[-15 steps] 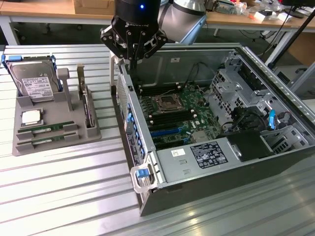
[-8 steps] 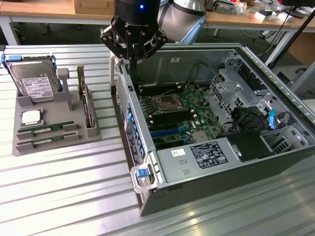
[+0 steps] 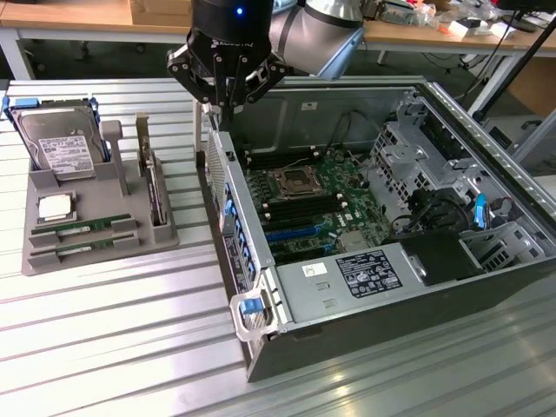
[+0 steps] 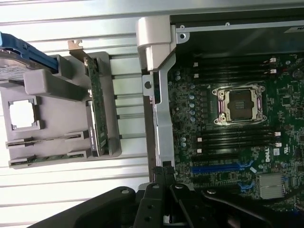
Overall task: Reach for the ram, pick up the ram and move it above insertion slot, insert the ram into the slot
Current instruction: 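Reach for the ram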
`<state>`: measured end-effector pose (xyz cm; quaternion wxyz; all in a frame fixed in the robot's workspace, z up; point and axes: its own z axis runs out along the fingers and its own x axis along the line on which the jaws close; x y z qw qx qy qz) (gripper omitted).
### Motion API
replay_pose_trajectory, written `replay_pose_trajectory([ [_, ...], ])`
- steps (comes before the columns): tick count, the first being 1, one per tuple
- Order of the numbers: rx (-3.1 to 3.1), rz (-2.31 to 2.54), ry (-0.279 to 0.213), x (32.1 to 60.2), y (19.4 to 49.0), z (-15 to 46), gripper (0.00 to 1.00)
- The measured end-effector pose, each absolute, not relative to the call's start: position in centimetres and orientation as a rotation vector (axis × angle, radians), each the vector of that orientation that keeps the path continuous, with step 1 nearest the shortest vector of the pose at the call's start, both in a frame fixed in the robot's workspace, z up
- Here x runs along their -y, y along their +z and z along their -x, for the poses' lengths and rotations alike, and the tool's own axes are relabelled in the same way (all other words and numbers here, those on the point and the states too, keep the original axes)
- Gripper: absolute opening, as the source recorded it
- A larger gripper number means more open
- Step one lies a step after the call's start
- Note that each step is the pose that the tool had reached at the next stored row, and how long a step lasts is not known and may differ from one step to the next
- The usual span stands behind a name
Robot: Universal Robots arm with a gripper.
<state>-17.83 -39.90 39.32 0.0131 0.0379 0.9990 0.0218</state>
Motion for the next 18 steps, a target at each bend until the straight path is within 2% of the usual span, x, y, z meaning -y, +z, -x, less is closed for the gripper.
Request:
replay_pose_trajectory([
  [18, -3.112, -0.118, 0.068, 39.9, 39.3, 20.9, 0.11],
])
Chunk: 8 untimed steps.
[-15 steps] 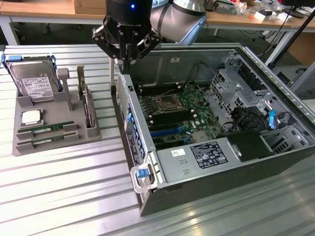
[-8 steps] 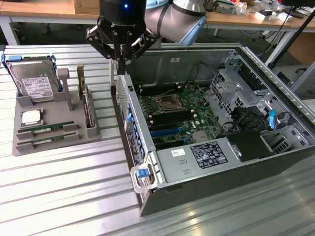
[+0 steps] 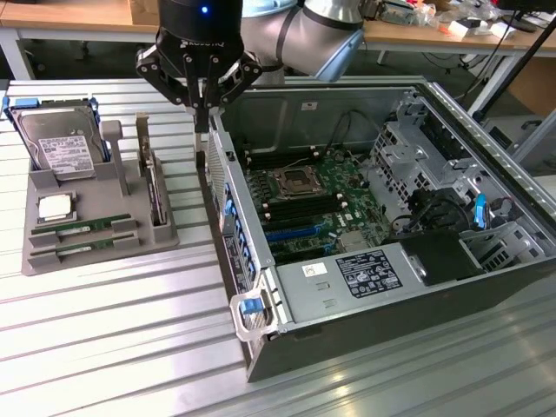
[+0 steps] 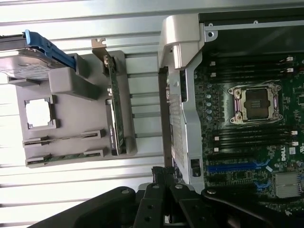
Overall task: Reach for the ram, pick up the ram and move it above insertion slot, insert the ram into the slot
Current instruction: 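Reach for the ram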
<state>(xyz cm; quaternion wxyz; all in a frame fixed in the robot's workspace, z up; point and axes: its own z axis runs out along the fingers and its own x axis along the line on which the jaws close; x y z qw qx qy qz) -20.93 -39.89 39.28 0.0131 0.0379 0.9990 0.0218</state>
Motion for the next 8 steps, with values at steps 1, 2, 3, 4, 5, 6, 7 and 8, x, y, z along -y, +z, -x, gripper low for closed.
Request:
replay_pose_trajectory([
  [1, -3.112, -0.118, 0.068, 39.9, 39.3, 21.2, 0.11],
  [2, -3.113, -0.118, 0.068, 39.9, 39.3, 21.3, 0.11],
  [3, -3.112, -0.118, 0.068, 39.9, 39.3, 21.5, 0.11],
  [4, -3.112, -0.118, 0.068, 39.9, 39.3, 21.6, 0.11],
  [5, -3.113, -0.118, 0.068, 39.9, 39.3, 21.7, 0.11],
  [6, -3.112, -0.118, 0.068, 39.9, 39.3, 22.1, 0.11],
  [7, -3.112, -0.118, 0.068, 39.9, 39.3, 22.4, 0.11],
  [8, -3.112, -0.118, 0.068, 39.9, 39.3, 22.7, 0.11],
])
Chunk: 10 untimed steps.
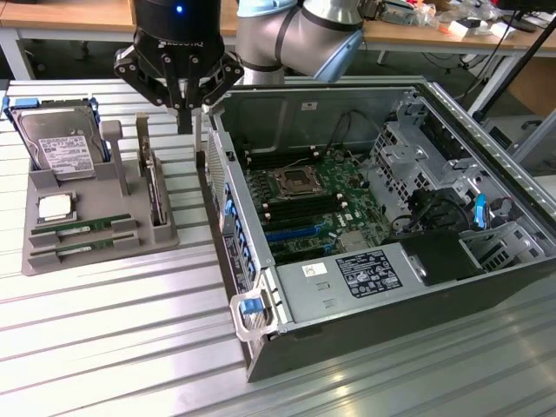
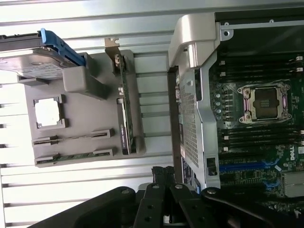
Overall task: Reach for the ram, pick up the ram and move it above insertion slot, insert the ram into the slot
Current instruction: 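Reach for the ram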
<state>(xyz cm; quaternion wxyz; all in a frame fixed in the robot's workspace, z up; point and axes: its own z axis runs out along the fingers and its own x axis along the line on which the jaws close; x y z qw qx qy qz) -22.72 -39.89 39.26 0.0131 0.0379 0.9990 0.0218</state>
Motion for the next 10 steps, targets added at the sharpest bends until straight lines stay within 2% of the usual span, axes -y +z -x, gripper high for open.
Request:
replay_pose_trajectory([
  [10, -3.112, -0.118, 0.068, 39.9, 39.2, 24.5, 0.11],
])
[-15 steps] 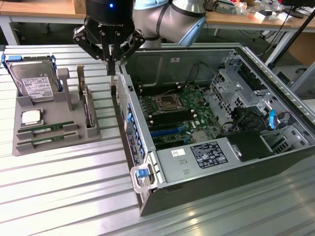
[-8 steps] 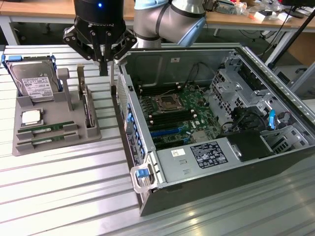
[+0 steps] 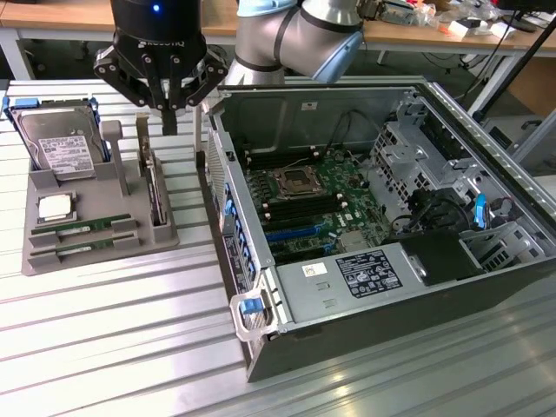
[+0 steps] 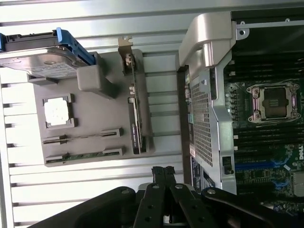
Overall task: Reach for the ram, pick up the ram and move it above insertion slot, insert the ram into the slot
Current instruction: 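Reach for the ram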
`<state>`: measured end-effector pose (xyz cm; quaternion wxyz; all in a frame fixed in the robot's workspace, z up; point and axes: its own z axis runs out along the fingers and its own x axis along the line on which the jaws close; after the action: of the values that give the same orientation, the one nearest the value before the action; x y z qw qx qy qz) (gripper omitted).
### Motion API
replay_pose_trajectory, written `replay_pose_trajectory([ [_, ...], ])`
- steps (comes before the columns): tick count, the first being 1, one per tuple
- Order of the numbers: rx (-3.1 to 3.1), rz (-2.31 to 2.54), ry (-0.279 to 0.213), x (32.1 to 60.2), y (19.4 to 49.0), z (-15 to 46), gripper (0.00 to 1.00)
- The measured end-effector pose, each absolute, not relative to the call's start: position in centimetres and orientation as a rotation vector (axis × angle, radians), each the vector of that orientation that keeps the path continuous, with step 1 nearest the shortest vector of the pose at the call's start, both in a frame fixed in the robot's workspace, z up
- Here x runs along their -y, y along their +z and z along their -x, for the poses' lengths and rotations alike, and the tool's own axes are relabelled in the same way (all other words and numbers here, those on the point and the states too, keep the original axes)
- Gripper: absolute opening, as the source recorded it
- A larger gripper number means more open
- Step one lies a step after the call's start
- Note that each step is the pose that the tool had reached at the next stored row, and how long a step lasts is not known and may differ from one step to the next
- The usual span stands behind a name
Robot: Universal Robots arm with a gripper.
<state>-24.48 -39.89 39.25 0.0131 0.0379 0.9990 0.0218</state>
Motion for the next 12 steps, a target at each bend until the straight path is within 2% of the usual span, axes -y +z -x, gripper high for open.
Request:
replay_pose_trajectory([
  [12, -3.112, -0.118, 0.068, 39.9, 39.2, 27.1, 0.11],
])
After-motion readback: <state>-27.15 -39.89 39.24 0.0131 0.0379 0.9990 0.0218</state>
